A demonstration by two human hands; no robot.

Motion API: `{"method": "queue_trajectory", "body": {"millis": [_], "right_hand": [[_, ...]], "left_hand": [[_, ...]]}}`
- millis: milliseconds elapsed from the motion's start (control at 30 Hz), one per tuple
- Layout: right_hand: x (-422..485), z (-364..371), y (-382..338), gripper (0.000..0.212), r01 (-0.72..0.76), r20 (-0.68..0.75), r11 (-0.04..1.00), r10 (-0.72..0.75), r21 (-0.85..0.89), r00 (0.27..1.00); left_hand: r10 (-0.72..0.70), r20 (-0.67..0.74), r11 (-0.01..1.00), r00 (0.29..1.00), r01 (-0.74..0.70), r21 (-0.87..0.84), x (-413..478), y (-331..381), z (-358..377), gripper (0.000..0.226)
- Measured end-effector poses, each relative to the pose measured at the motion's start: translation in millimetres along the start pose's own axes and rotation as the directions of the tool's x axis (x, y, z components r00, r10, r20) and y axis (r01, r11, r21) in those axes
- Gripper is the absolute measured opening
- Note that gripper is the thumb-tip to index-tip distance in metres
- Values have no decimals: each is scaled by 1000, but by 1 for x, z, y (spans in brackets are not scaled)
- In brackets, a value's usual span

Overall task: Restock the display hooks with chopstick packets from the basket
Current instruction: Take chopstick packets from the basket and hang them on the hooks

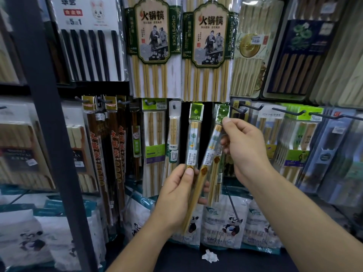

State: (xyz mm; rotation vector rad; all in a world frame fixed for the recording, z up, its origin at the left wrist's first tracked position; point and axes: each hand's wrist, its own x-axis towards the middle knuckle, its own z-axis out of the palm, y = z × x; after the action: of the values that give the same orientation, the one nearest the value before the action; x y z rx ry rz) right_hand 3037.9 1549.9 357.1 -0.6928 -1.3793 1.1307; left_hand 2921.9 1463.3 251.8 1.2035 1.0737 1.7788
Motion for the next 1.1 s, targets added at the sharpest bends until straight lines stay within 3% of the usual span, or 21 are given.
{"method": "queue_trajectory", "body": {"millis": [100, 333, 700, 1100], "right_hand": [[10, -2, -3, 30, 11, -65, 999, -13, -34, 998], [25, -3, -2, 37, 46, -102, 993, -56, -105, 993], [33, 0, -3, 36, 18, -163, 985, -47, -174, 986], [42, -5, 18, 35, 81, -196, 977, -120, -196, 973]], "left_hand": [[21, -46, 995, 999, -17, 102, 3, -3, -3, 27], [26, -70, 989, 997, -16, 150, 3, -2, -3, 27], [50, -40, 986, 998, -43, 159, 1, 3, -2, 27], [72, -10, 982, 997, -69, 174, 1, 0, -2, 31]]}}
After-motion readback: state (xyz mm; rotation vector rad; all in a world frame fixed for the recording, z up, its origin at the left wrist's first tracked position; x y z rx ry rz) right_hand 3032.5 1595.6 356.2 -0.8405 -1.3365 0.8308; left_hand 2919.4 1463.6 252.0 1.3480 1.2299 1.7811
